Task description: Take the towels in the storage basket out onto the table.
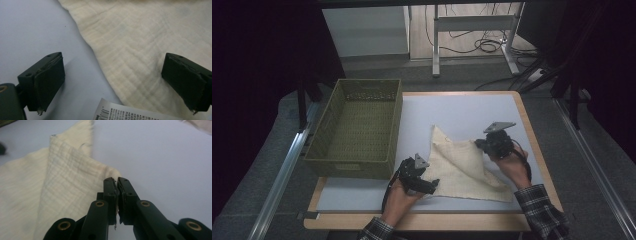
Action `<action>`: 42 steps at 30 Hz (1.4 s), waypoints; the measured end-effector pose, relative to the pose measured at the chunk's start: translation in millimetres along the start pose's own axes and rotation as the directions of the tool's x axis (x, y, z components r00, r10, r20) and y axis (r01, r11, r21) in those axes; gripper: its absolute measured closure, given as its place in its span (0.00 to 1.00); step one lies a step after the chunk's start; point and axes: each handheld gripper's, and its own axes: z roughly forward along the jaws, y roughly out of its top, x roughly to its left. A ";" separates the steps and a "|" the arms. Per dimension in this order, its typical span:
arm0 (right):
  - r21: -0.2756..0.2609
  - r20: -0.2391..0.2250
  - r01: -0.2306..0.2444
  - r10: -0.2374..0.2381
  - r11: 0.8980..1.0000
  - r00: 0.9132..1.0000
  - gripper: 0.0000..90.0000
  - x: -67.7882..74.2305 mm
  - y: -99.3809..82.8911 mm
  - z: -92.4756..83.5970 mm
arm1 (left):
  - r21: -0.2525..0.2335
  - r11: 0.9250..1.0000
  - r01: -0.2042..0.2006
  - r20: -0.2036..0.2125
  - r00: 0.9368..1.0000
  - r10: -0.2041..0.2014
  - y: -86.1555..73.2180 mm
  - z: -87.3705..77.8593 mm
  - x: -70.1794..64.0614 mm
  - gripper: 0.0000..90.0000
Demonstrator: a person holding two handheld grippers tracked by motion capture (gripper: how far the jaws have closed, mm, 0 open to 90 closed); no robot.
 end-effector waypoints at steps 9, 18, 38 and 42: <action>-0.058 0.203 -0.122 0.131 0.991 0.970 0.77 -92.2 10.2 -6.5 | 0.000 1.000 0.001 0.001 1.000 -0.001 0.0 0.0 0.1 0.05; -0.069 0.165 -0.209 0.218 0.975 0.962 0.66 -100.1 -27.4 -18.7 | 0.002 1.000 0.002 0.002 1.000 -0.002 0.1 0.0 0.1 0.05; -0.023 -0.072 -0.220 0.218 0.975 0.973 0.68 -7.6 -120.8 -77.6 | -0.070 0.997 0.017 0.064 0.998 -0.012 -5.1 -26.2 0.6 0.38; 0.002 -0.095 -0.205 0.205 0.979 0.974 0.69 11.7 -139.4 -86.3 | -0.080 0.997 0.012 0.077 0.997 -0.006 -8.7 -37.4 -2.8 0.51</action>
